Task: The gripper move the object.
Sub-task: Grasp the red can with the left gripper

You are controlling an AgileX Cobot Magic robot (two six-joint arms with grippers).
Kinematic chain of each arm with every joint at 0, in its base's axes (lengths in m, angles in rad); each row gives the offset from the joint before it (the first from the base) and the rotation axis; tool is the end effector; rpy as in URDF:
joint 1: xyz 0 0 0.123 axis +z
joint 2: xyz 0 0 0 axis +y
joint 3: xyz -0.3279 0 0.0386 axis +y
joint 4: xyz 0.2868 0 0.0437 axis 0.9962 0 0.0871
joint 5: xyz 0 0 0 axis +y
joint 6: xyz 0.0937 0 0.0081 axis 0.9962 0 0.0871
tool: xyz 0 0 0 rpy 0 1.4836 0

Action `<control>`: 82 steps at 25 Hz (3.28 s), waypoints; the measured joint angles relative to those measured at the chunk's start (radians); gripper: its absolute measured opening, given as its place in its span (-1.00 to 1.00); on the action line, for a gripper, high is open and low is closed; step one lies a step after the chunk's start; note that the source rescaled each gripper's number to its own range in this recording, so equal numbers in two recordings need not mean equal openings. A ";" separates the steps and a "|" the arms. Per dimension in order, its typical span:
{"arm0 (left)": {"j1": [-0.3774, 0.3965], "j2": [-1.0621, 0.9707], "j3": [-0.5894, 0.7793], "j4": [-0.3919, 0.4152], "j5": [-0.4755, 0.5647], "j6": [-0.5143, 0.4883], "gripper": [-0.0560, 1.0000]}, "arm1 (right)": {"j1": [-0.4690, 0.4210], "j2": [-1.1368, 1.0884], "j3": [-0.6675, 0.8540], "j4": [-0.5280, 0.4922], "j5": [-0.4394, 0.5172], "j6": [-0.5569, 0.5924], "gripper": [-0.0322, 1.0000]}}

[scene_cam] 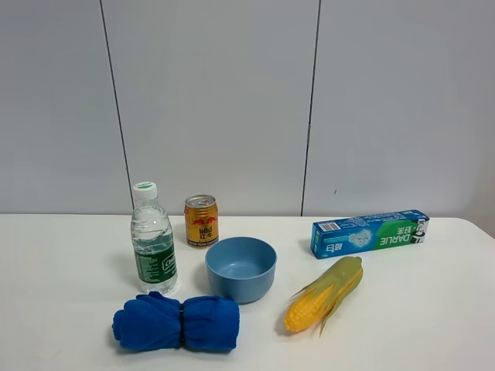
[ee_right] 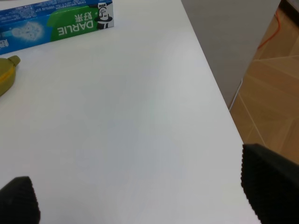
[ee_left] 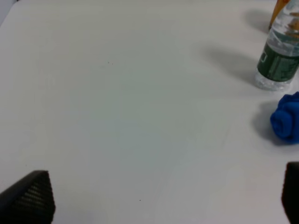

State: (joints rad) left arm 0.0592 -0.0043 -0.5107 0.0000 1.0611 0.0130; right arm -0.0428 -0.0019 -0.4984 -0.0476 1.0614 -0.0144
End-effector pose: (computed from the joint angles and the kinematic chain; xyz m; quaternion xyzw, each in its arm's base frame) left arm -0.0157 -0.0009 0.2977 -0.0196 0.8492 0.0190 0.5274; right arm -0.0138 -0.0033 0.2940 0.0130 0.8530 -0.0387 0.5203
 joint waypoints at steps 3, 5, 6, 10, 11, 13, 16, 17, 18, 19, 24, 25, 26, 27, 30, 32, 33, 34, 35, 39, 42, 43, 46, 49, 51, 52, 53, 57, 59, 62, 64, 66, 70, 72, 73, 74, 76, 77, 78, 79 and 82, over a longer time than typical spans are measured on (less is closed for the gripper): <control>0.000 0.000 0.000 0.000 0.000 0.000 0.96 | 0.000 0.000 0.000 0.000 0.000 0.000 1.00; 0.000 0.000 0.000 0.000 0.000 0.001 0.96 | 0.000 0.000 0.000 0.000 0.000 0.000 1.00; 0.000 0.000 0.000 0.000 0.000 0.001 0.96 | 0.000 0.000 0.000 0.000 0.000 0.000 1.00; 0.000 0.000 0.000 0.000 0.000 0.001 0.96 | 0.000 0.000 0.000 0.000 0.000 0.000 1.00; 0.000 0.000 0.000 0.000 0.000 0.001 0.96 | 0.000 0.000 0.000 0.000 0.000 0.000 1.00; 0.000 0.000 0.000 0.000 0.000 0.001 0.96 | 0.000 0.000 0.000 0.000 0.000 0.000 1.00; 0.000 0.000 0.000 0.000 0.000 0.001 0.96 | 0.000 0.000 0.000 0.000 0.000 0.000 1.00; 0.000 0.000 0.000 0.000 0.000 0.001 0.96 | 0.000 0.000 0.000 0.000 0.000 0.000 1.00; 0.000 0.000 0.000 0.000 0.000 0.000 0.96 | 0.000 0.000 0.000 0.000 0.000 0.000 1.00; 0.000 0.000 0.000 0.000 0.000 0.000 0.96 | 0.000 0.000 0.000 0.000 0.000 0.000 1.00; 0.000 0.000 0.000 0.000 0.000 0.000 0.96 | 0.000 0.000 0.000 0.000 0.000 0.000 1.00; 0.000 0.000 0.000 -0.005 0.000 0.000 0.96 | 0.000 0.000 0.000 0.000 0.000 0.000 1.00; 0.000 0.000 0.000 -0.006 0.000 0.001 0.96 | 0.000 0.000 0.000 0.000 0.000 0.000 1.00; 0.000 0.000 0.000 -0.013 0.000 0.001 0.96 | 0.000 0.000 0.000 0.000 0.000 0.000 1.00; 0.000 0.013 -0.028 -0.045 -0.005 0.004 0.96 | 0.000 0.000 0.000 0.000 0.000 0.000 1.00; 0.000 0.070 -0.079 -0.059 -0.012 0.005 0.96 | 0.000 0.000 0.000 0.000 0.000 0.000 1.00; 0.000 0.104 -0.104 -0.066 -0.014 0.006 0.96 | 0.000 0.000 0.000 0.000 0.000 0.000 1.00; 0.000 0.150 -0.135 -0.072 -0.014 0.010 0.96 | 0.000 0.000 0.000 0.000 0.000 0.000 1.00; 0.000 0.201 -0.169 -0.074 -0.015 0.018 0.96 | 0.000 0.000 0.000 0.000 0.000 0.000 1.00; 0.000 0.418 -0.309 -0.080 -0.028 0.067 0.96 | 0.000 0.000 0.000 0.000 0.000 0.000 1.00; 0.000 0.582 -0.410 -0.110 -0.075 0.110 0.96 | 0.000 0.000 0.000 0.000 0.000 0.000 1.00; 0.000 0.639 -0.442 -0.127 -0.090 0.123 0.96 | 0.000 0.000 0.000 0.000 0.000 0.000 1.00; 0.000 0.794 -0.527 -0.201 -0.120 0.160 0.96 | 0.000 0.000 0.000 0.000 0.000 0.000 1.00; 0.000 0.932 -0.612 -0.267 -0.123 0.191 0.97 | 0.000 0.000 0.000 0.000 0.000 0.000 1.00; 0.000 1.015 -0.667 -0.285 -0.125 0.204 0.97 | 0.000 0.000 0.000 0.000 0.000 0.000 1.00; -0.001 1.057 -0.696 -0.293 -0.127 0.212 0.97 | 0.000 0.000 0.000 0.000 0.000 0.000 1.00; -0.008 1.100 -0.725 -0.296 -0.127 0.220 0.97 | 0.000 0.000 0.000 0.000 0.000 0.000 1.00; -0.072 1.247 -0.839 -0.293 -0.131 0.242 0.97 | 0.000 0.000 0.000 0.000 0.000 0.000 1.00; -0.131 1.313 -0.899 -0.277 -0.139 0.243 0.97 | 0.000 0.000 0.000 0.000 0.000 0.000 1.00; -0.229 1.414 -0.989 -0.247 -0.152 0.243 0.97 | 0.000 0.000 0.000 0.000 0.000 0.000 1.00; -0.285 1.493 -1.054 -0.232 -0.162 0.245 0.97 | 0.000 0.000 0.000 0.000 0.000 0.000 1.00; -0.334 1.569 -1.111 -0.220 -0.165 0.246 0.97 | 0.000 0.000 0.000 0.000 0.000 0.000 1.00; -0.403 1.726 -1.208 -0.193 -0.165 0.246 0.97 | 0.000 0.000 0.000 0.000 0.000 0.000 1.00; -0.423 1.800 -1.243 -0.172 -0.165 0.247 0.97 | 0.000 0.000 0.000 0.000 0.000 0.000 1.00; -0.431 1.828 -1.260 -0.156 -0.165 0.247 0.97 | 0.000 0.000 0.000 0.000 0.000 0.000 1.00; -0.437 1.860 -1.275 -0.138 -0.166 0.247 0.97 | 0.000 0.000 0.000 0.000 0.000 0.000 1.00; -0.444 1.915 -1.297 -0.102 -0.168 0.247 0.98 | 0.000 0.000 0.000 0.000 0.000 0.000 1.00; -0.446 1.933 -1.303 -0.086 -0.174 0.247 0.98 | 0.000 0.000 0.000 0.000 0.000 0.000 1.00; -0.447 1.952 -1.307 -0.074 -0.183 0.247 0.98 | 0.000 0.000 0.000 0.000 0.000 0.000 1.00; -0.447 1.970 -1.309 -0.067 -0.196 0.247 0.98 | 0.000 0.000 0.000 0.000 0.000 0.000 1.00; -0.449 2.012 -1.309 -0.062 -0.237 0.247 0.98 | 0.000 0.000 0.000 0.000 0.000 0.000 1.00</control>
State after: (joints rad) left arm -0.3896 2.0073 -1.8199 -0.0617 0.8237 0.2597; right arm -0.0428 -0.0019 -0.4984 -0.0476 1.0614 -0.0144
